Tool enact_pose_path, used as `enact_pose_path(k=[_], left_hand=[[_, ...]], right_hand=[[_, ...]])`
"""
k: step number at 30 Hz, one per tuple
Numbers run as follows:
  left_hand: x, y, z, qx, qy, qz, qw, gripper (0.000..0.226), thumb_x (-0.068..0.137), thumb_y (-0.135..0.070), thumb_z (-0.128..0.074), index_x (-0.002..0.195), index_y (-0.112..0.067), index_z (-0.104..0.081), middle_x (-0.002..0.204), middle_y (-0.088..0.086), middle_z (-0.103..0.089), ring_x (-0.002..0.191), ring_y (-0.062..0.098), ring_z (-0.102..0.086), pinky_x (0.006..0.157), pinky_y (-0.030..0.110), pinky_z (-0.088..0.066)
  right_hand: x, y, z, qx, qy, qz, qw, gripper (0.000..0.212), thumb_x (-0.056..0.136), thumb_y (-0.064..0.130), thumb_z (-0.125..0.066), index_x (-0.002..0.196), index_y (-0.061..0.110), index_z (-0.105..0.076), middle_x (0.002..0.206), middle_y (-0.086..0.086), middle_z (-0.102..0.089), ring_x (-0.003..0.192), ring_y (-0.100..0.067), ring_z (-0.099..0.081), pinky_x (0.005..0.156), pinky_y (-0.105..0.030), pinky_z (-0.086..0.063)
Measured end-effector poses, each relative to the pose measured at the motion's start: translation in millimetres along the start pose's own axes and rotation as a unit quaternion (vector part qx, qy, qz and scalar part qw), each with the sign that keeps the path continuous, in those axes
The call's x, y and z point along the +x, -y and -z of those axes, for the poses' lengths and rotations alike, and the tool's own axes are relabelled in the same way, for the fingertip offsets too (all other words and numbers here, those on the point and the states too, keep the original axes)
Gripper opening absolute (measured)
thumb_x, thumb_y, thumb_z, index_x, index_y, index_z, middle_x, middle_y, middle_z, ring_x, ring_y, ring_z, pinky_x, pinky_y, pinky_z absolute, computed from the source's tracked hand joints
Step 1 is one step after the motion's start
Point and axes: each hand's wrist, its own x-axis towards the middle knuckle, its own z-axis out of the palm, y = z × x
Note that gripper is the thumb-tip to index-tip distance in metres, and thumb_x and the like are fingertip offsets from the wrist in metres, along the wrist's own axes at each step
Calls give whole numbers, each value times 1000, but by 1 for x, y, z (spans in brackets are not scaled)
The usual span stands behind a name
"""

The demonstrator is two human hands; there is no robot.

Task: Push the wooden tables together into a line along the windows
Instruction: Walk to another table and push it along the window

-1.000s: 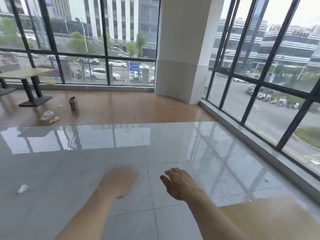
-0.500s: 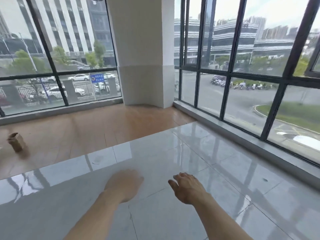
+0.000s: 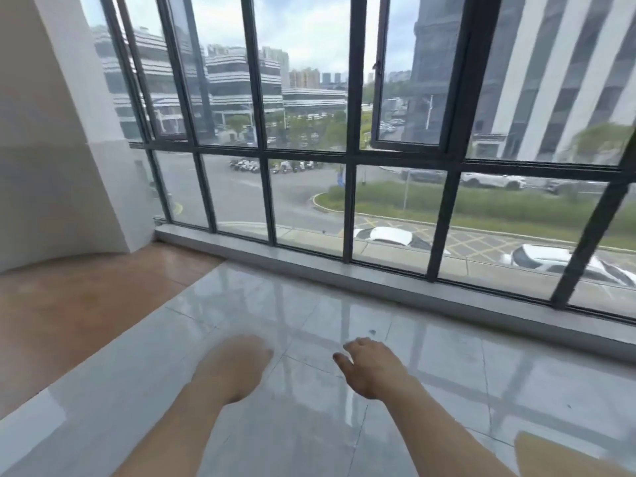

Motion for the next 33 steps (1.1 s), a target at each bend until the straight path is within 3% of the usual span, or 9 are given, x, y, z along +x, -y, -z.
enact_pose_path(k=[6,13,16,19,23,29,33], left_hand=[[168,-86,9,38,36,-176,983,55,105,-55,-23,153,-31,-36,156,-7,-41,141,18,-40,114,37,-35],[253,-252,-4,76,81,-405,907,56,104,-57,-25,151,-31,-40,156,-5,-42,139,21,-44,113,39,-37],[232,-325,-29,100,103,-504,852,56,104,-57,-24,150,-31,-40,155,-4,-44,139,21,-42,113,38,-36],[191,-389,-58,104,119,-595,788,56,103,-58,-23,150,-31,-40,155,-6,-44,140,20,-41,114,37,-34],[116,-452,-91,122,139,-681,708,56,103,-59,-22,150,-32,-39,155,-5,-44,140,20,-41,114,38,-34],[10,-506,-130,127,157,-771,603,54,104,-58,-25,149,-32,-41,152,-7,-47,140,18,-41,114,36,-32],[-37,-522,-154,132,167,-804,555,54,104,-57,-25,149,-31,-41,151,-7,-48,140,19,-42,113,36,-32]], right_hand=[[50,-84,35,30,-46,-182,982,58,107,51,-23,149,17,-44,152,-7,-45,140,-26,-39,118,-38,-28],[1,-167,52,111,-98,-426,892,61,106,54,-24,153,19,-40,158,-4,-40,145,-26,-35,120,-39,-27],[-57,-186,46,122,-96,-514,844,59,107,51,-24,155,18,-37,160,-5,-37,146,-27,-34,118,-39,-28],[-116,-201,28,132,-94,-595,787,57,108,49,-25,151,17,-42,157,-6,-43,139,-30,-44,110,-38,-36],[-195,-211,-3,159,-130,-678,706,59,105,53,-27,149,19,-46,156,-5,-44,140,-29,-44,113,-36,-34],[-295,-194,-38,210,-160,-753,603,52,106,49,-28,143,19,-49,150,-6,-46,143,-30,-37,113,-41,-31],[-333,-179,-57,221,-162,-781,561,54,107,48,-26,143,17,-49,149,-4,-45,141,-29,-39,114,-40,-30]])
